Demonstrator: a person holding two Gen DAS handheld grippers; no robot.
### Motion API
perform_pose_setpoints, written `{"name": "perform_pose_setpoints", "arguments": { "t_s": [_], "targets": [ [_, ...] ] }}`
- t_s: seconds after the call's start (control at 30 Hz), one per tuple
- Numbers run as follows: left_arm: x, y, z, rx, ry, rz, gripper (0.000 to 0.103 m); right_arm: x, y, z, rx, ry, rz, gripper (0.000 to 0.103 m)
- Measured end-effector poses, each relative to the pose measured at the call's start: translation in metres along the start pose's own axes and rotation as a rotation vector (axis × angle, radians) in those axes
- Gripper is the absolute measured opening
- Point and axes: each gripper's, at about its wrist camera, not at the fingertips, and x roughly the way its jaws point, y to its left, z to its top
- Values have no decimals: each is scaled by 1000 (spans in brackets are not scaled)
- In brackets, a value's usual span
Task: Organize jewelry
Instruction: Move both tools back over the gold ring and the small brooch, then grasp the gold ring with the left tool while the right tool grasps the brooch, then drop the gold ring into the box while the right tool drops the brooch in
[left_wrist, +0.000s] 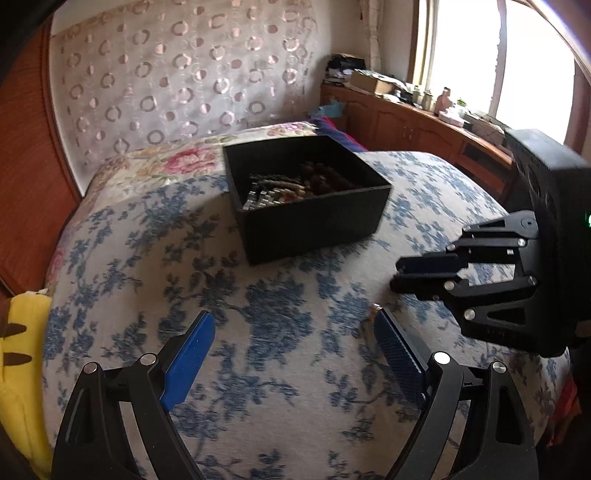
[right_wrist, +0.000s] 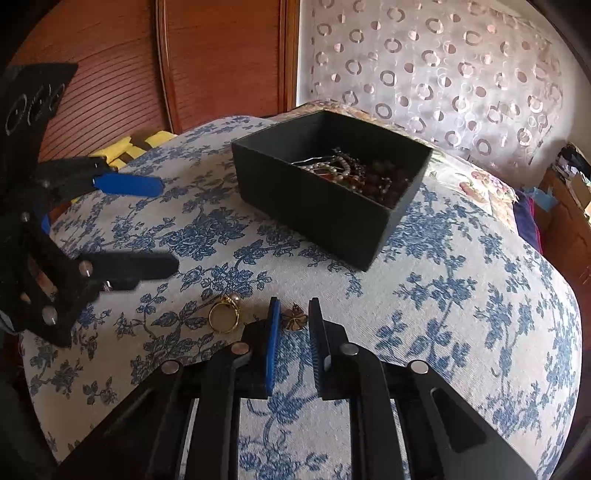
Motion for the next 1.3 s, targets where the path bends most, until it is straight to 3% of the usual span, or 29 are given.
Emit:
{"name": "perform_pose_setpoints", "arguments": {
  "t_s": [0.23,0.3,0.43,0.5,0.73,0.8,1.07,1.3],
  "targets": [
    [9,-26,-1,56,19,-38,82,-26,-14,-7,48,-50,-15,17],
    [12,-33,-1,71,32,-44,70,-32,-18,-10,60,-60,-27,17],
    [20,-41,-2,102,56,-54,59,-37,-24,-15,73,-68,-37,17],
    [24,-43,-2,106,67,-53,47,-37,-25,-14,77,-69,-42,17],
    [27,-49,-2,124,59,-49,31,-40,-28,-17,84,-76,-45,17],
    [27,-48,-1,118,57,-50,19,-41,-28,-17,85,-76,-48,17],
    [20,-37,5,69,28,-29,19,-45,-30,-13,83,-90,-48,17],
    [-2,-23,32,31,-64,10,19,-49,-35,13,85,-143,-59,17]
  ]
}}
